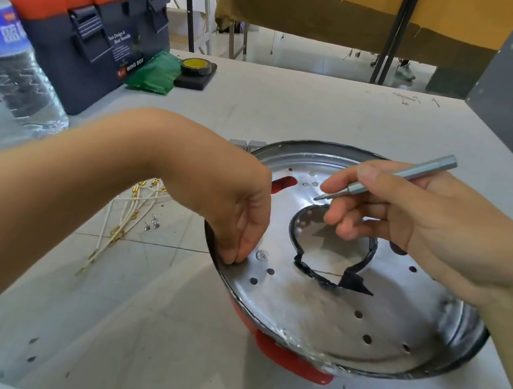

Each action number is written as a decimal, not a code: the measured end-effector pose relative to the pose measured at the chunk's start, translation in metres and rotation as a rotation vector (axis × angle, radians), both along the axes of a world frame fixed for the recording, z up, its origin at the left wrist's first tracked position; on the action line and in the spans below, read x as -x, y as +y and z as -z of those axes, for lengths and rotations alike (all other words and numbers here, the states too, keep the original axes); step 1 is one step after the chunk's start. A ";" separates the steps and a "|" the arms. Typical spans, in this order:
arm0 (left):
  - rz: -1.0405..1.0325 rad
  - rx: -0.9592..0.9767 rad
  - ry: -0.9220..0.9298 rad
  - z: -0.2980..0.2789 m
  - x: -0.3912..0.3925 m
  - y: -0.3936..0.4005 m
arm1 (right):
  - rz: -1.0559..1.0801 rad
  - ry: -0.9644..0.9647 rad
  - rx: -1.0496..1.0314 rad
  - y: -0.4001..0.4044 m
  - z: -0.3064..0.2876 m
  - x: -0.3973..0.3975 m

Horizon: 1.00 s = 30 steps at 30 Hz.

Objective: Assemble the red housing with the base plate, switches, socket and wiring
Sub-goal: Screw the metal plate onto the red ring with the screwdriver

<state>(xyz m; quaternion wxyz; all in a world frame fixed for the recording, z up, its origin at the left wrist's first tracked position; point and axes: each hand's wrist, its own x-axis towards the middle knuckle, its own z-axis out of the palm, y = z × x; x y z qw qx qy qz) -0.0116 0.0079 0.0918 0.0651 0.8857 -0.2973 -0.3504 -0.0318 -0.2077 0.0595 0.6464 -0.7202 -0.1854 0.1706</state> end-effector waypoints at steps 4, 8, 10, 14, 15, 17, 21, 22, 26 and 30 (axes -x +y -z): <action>0.015 -0.017 -0.052 0.000 0.003 -0.001 | -0.002 0.000 0.007 0.001 -0.002 0.001; 0.006 0.008 -0.111 0.002 0.005 0.001 | -0.006 -0.007 0.010 0.003 -0.007 0.003; 0.004 0.040 -0.125 0.003 0.007 0.004 | -0.015 -0.018 0.019 0.004 -0.010 0.005; -0.034 0.123 -0.143 0.008 0.010 0.012 | -0.037 -0.043 0.065 0.013 -0.014 0.009; -0.044 0.144 -0.136 0.008 0.010 0.014 | -0.040 -0.042 0.070 0.017 -0.015 0.009; -0.057 0.158 -0.120 0.007 0.011 0.016 | -0.051 -0.044 0.086 0.025 -0.016 0.010; -0.063 0.132 -0.127 0.006 0.010 0.016 | -0.095 -0.130 0.173 0.038 -0.017 0.012; -0.070 0.126 -0.127 0.006 0.010 0.015 | -0.100 -0.151 0.199 0.040 -0.017 0.012; -0.073 0.135 -0.154 0.006 0.011 0.014 | -0.154 -0.214 0.304 0.048 -0.016 0.013; -0.070 0.131 -0.188 0.007 0.013 0.013 | -0.181 -0.251 0.368 0.054 -0.013 0.014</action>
